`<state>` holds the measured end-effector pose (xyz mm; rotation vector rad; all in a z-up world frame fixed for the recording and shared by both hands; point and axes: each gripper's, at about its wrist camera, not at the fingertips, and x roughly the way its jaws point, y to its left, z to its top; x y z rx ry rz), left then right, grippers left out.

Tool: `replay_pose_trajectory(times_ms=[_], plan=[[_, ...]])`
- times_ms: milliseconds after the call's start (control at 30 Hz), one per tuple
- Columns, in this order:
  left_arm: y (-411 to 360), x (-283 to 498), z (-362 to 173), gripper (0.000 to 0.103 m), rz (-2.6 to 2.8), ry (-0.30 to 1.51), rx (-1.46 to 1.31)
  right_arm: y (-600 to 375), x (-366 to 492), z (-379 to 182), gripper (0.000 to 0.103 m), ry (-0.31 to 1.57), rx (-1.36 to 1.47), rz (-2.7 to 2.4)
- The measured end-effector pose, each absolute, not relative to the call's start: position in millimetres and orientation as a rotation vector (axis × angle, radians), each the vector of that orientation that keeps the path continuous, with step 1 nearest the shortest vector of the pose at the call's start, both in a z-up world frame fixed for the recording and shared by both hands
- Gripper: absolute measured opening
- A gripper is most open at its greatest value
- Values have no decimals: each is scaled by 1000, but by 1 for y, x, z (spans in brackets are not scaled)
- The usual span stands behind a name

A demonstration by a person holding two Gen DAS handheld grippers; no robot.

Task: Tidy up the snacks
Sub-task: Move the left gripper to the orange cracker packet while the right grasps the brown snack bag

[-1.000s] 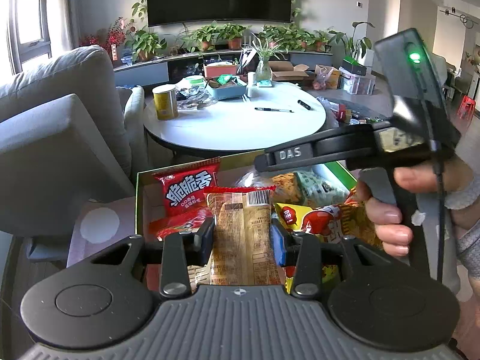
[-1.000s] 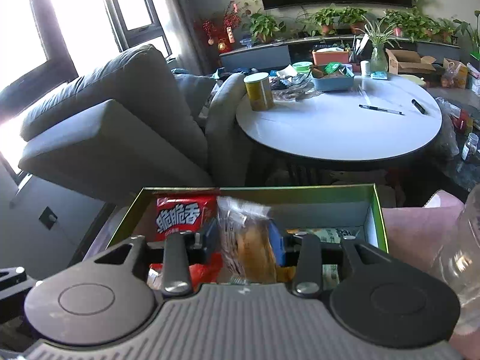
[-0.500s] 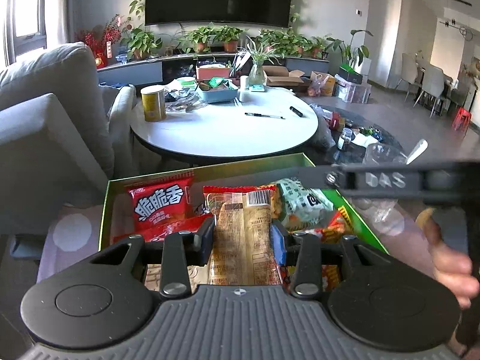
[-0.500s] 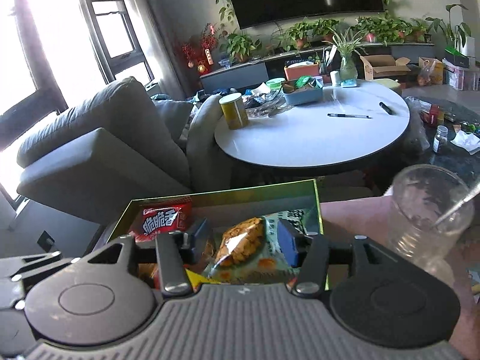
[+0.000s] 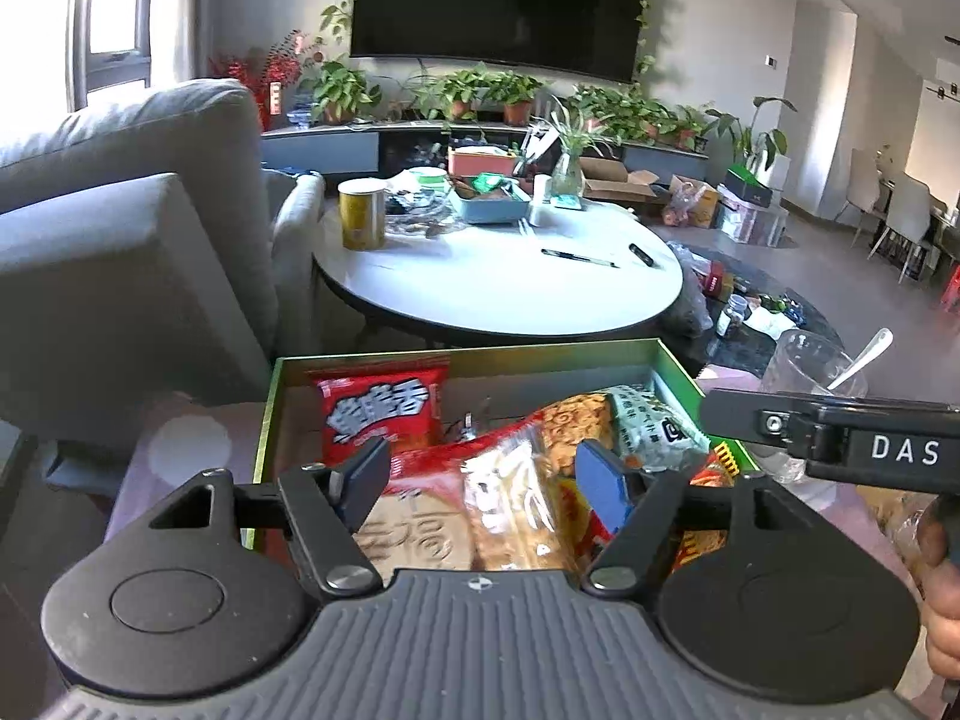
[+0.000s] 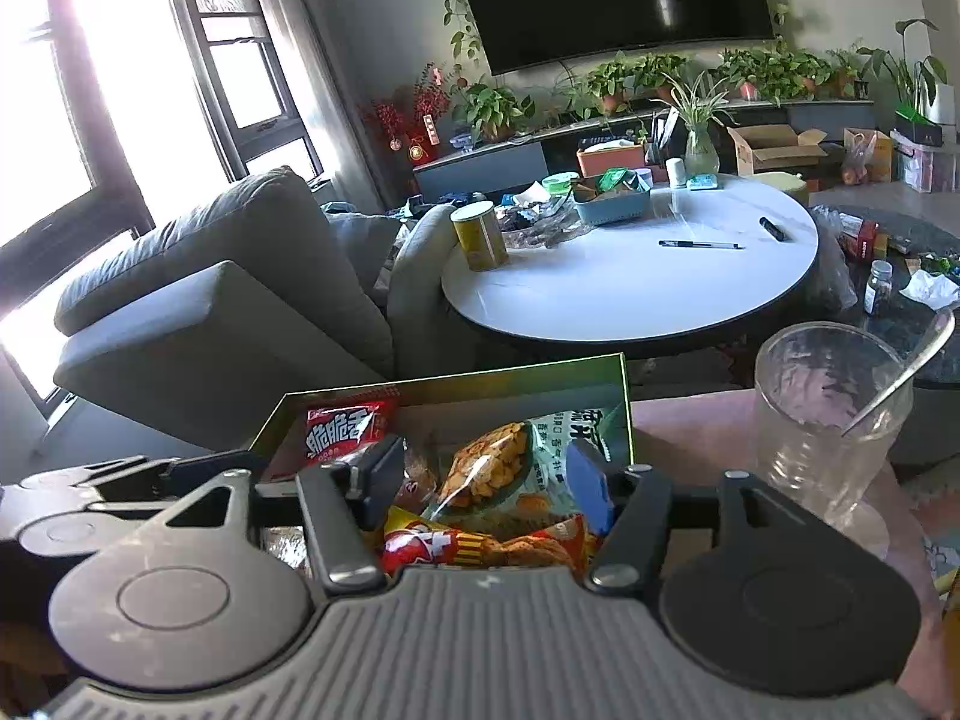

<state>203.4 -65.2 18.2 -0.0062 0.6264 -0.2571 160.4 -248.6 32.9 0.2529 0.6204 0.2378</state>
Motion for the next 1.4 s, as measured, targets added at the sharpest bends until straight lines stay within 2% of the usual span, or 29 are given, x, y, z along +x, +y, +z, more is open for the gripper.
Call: replay_pose_trajectory(times_ms=[433, 767, 1400], plan=[[-27, 145, 15, 72, -195, 648, -10, -254, 121, 32, 60, 638, 259, 225], [-6, 103, -8, 78, -140, 738, -25, -257, 83, 20, 62, 679, 283, 213], [-10, 68, -33, 79, -154, 851, -43, -268, -5, -19, 66, 811, 234, 210]])
